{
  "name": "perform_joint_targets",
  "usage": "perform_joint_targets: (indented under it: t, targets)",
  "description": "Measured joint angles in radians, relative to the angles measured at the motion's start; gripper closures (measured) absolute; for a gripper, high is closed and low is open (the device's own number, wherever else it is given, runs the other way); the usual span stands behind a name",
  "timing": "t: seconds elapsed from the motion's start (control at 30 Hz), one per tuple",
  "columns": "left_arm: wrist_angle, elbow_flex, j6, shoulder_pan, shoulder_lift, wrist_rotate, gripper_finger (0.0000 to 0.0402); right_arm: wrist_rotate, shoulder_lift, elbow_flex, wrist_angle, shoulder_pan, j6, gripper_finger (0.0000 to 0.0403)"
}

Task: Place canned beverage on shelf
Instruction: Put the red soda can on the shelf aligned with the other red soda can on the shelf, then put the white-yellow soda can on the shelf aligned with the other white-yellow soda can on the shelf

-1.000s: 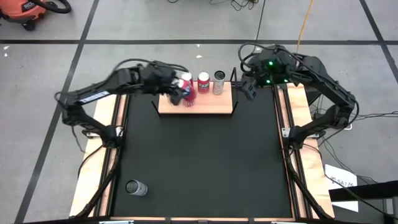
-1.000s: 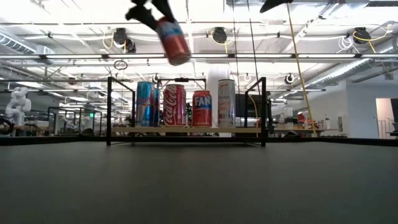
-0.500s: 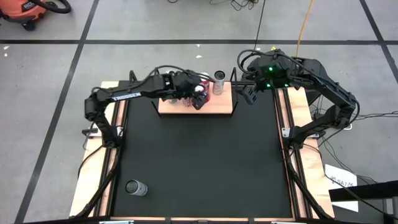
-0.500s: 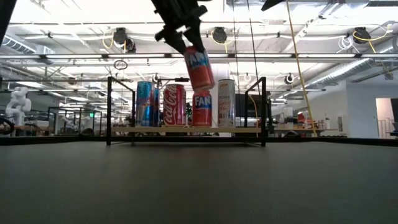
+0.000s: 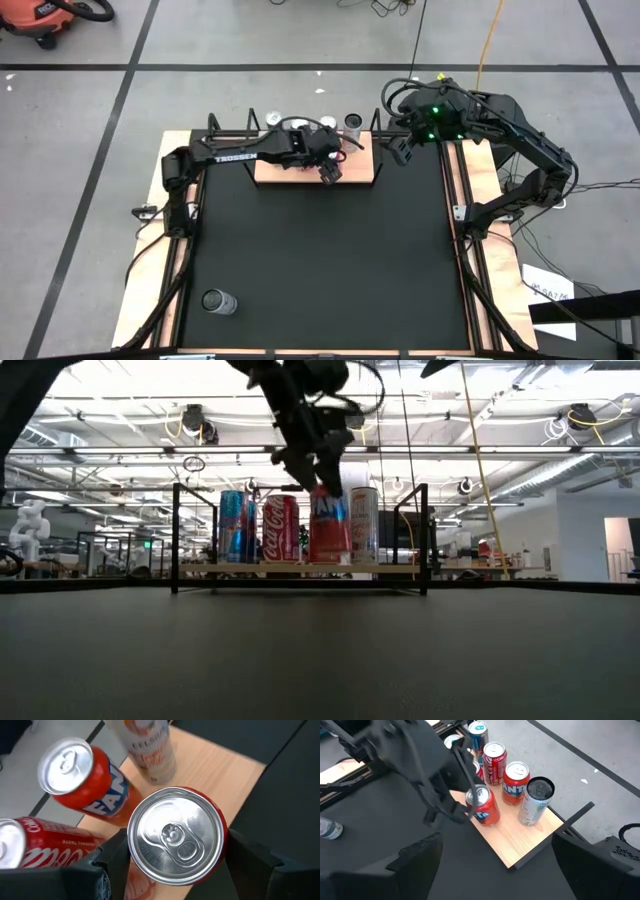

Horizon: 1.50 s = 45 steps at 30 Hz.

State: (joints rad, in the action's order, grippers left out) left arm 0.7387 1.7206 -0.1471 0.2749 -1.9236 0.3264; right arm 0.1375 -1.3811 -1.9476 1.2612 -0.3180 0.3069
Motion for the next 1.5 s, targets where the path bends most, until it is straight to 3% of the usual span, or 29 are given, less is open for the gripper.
perform_joint_targets:
  t: [0.53, 0.7, 1.0, 1.27, 1.5]
  targets:
    - [-0.008, 0.003, 0.027, 0.044, -0.045, -0.034, 0.0146, 0.001, -0.001, 0.0, 0.0, -0.001, 0.006, 0.0042]
    - [-0.016, 0.003, 0.026, 0.061, -0.046, -0.089, 0.0118, 0.001, -0.001, 0.0, 0.0, -0.001, 0.004, 0.0042]
    - [0.01, 0.022, 0.045, 0.06, -0.054, -0.092, 0.0073, 0.001, -0.001, 0.0, 0.0, -0.001, 0.003, 0.0042]
    - [0.141, 0.141, 0.058, 0.06, -0.052, -0.056, 0.007, 0.001, -0.001, 0.0, 0.0, -0.001, -0.004, 0.0042]
    - [0.393, 0.285, -0.034, 0.052, -0.007, -0.059, 0.007, 0.018, -0.001, 0.0, 0.013, -0.001, -0.005, 0.0042]
